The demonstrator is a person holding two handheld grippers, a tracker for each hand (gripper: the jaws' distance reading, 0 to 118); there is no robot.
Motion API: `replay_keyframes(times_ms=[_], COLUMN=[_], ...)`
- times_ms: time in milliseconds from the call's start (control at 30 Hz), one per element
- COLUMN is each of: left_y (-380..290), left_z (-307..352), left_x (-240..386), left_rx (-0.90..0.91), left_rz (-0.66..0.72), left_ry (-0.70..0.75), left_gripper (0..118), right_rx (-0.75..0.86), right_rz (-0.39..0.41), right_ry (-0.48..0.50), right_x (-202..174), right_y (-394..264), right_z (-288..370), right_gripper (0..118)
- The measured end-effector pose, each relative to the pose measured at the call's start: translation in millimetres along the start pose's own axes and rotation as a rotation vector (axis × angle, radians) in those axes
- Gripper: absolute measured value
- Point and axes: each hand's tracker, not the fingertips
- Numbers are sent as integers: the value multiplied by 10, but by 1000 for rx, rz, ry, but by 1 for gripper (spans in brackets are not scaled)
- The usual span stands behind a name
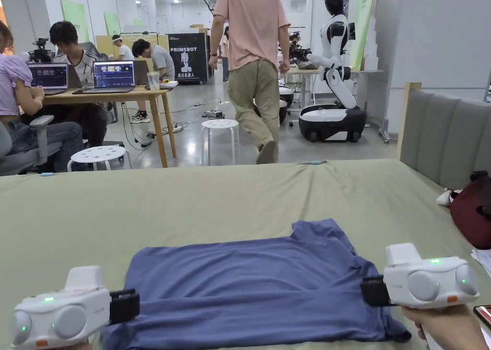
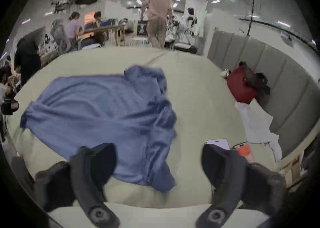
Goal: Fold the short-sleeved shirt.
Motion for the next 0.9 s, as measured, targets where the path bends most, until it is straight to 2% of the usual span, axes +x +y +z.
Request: replay_keyframes(times_ms=[33, 67, 100, 133, 267, 467, 500, 533, 567, 600, 633, 667, 700, 833, 900], left_y=[96, 184, 259, 333, 611, 945, 991, 1032, 1063, 1084, 1101, 1144, 1162, 1155, 1090], left_z=[65, 119, 155, 168, 240, -479, -662, -842, -1063, -1274, -1437, -1657, -1856, -2549, -2728], left_x=[32, 58, 94, 130, 255, 345, 340, 339, 331, 336, 342, 335, 339, 275, 318], left_rx=[36, 80, 110, 138, 176, 122, 84, 62, 36, 3, -12, -16, -45, -191, -261], left_rz=[-1, -14, -29, -32, 8, -24, 5, 17, 23, 17, 15, 0, -6, 63, 62], left_ry=[12, 20, 25, 34, -13, 5, 5, -5, -28, -33, -57, -24, -14, 58, 138], left_gripper=[72, 31, 5, 0, 0, 0, 11, 34, 78, 110, 118, 108, 106, 106, 103], right_rx=[38, 81, 130, 164, 194, 219, 211, 205, 198, 192, 183, 175, 172, 140, 118], right_rz=[6, 12, 6, 12, 62, 78, 76, 74, 74, 70, 65, 65, 64, 45, 68], right_ry=[1, -6, -6, 6, 25, 83, 91, 104, 116, 124, 131, 139, 142, 179, 170], right_x=[-49, -107, -155, -221, -436, -641, -663, -677, -697, -716, -721, -718, -728, -697, -673], right_y=[55, 104, 140, 199, 383, 476, 470, 457, 447, 436, 423, 411, 399, 401, 446], right_z=[93, 186, 249, 318, 309, -64, -143, -230, -303, -377, -460, -543, -608, -851, -969], right_gripper=[41, 13, 10, 9, 1, 0, 0, 0, 0, 0, 0, 0, 0, 0, 0])
